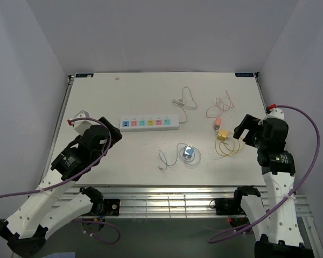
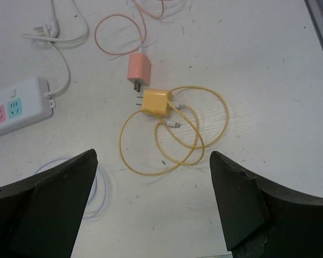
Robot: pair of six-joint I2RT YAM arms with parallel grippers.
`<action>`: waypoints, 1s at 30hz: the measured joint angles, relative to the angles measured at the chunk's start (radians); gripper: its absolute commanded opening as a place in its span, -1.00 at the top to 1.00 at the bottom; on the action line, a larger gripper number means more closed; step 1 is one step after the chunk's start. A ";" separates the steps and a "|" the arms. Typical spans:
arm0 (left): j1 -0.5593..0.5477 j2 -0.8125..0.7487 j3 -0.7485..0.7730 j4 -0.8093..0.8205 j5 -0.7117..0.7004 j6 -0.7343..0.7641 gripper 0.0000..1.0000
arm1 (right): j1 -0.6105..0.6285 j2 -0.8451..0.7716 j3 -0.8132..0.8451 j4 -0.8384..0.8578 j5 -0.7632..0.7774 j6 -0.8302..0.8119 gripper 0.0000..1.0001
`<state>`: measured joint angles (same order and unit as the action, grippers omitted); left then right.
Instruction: Insert the plug
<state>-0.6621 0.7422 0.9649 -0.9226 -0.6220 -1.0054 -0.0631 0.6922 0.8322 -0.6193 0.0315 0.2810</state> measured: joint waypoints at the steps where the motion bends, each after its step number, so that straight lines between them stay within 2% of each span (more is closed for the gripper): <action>1: 0.000 0.006 0.000 -0.001 0.000 -0.001 -0.96 | 0.000 -0.002 0.000 -0.002 0.000 0.000 -0.80; 8: 0.000 0.056 0.000 -0.002 0.002 -0.012 -0.96 | 0.000 0.016 0.000 -0.004 -0.026 -0.011 -0.80; 19: 0.000 0.078 -0.011 0.064 0.019 -0.014 -0.96 | 0.000 0.066 -0.069 0.113 -0.142 -0.033 -0.80; 24: 0.002 0.154 -0.042 0.175 0.083 0.028 -0.96 | 0.031 0.245 -0.090 0.191 -0.193 -0.043 -0.80; 30: 0.013 0.264 -0.042 0.225 0.118 0.057 -0.96 | 0.150 0.539 -0.053 0.285 -0.112 -0.050 -0.80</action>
<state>-0.6491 1.0061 0.9226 -0.6971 -0.5037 -0.9482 0.0864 1.2308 0.7792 -0.3344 -0.0807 0.2314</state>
